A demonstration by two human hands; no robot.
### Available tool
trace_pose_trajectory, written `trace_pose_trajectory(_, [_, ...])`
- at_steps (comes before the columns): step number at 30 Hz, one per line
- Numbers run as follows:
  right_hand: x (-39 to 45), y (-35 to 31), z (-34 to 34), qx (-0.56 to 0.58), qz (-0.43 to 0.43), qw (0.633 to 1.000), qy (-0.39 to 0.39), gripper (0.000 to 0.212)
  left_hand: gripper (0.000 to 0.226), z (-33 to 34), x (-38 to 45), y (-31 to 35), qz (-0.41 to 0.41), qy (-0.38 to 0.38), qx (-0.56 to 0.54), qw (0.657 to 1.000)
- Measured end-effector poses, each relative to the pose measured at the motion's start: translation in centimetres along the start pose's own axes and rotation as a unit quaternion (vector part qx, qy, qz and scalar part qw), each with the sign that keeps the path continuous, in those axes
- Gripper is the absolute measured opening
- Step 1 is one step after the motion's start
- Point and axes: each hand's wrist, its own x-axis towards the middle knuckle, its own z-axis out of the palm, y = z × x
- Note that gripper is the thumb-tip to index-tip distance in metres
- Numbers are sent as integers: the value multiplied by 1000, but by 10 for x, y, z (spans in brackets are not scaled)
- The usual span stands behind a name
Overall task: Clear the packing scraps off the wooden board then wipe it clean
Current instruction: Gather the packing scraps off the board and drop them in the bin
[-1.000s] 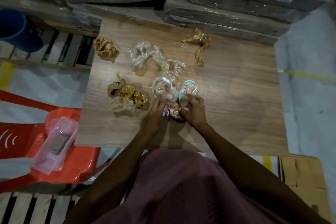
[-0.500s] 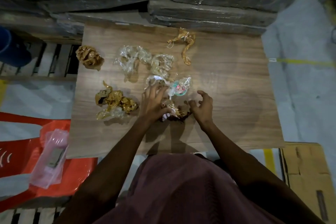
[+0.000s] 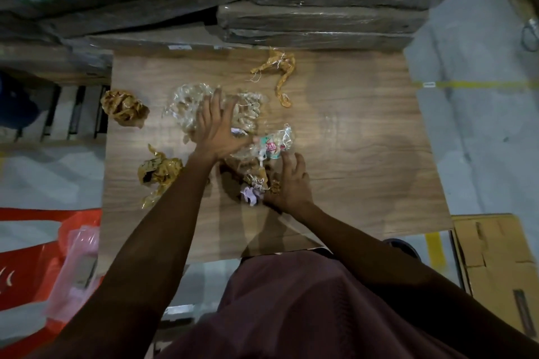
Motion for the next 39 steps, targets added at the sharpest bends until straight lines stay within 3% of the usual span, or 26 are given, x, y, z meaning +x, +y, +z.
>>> trace_pose_trajectory(4, [11, -8, -4, 123, -9, 988, 93, 109, 99, -10, 27, -12, -53, 42, 53, 996])
trace_pose_trajectory(7, [23, -7, -13, 228, -13, 963, 143, 99, 84, -16, 38, -21, -147, 83, 60, 984])
trace_pose_trajectory(11, [35, 1, -26, 295, 3, 941, 166, 100, 77, -19, 48, -35, -230, 39, -21, 972])
trace_pose_trajectory(15, [39, 5, -32, 261, -3, 961, 96, 110, 61, -12, 47, -37, -190, 7, -108, 976])
trace_pose_trajectory(20, [21, 8, -24, 95, -54, 994, -8, 135, 48, 0, 34, -30, -155, 40, -87, 983])
trace_pose_trajectory(25, [-1, 1, -3, -62, -56, 994, -71, 146, 60, 11, 24, -33, -141, 71, -55, 986])
trace_pose_trajectory(27, [5, -3, -3, -42, -9, 997, -60, 142, 63, 14, 20, -28, -144, 89, -54, 984])
trace_pose_trajectory(30, [23, -3, -18, 21, 42, 999, -5, 142, 48, 18, 16, -20, -147, 98, -79, 981])
trace_pose_trajectory(32, [34, 6, -30, 38, 43, 998, 19, 140, 37, 23, 11, -18, -149, 76, -101, 981])
trace_pose_trajectory(39, [43, 29, -43, 60, 10, 998, -10, 108, 39, 46, -9, -6, -94, 22, -116, 989])
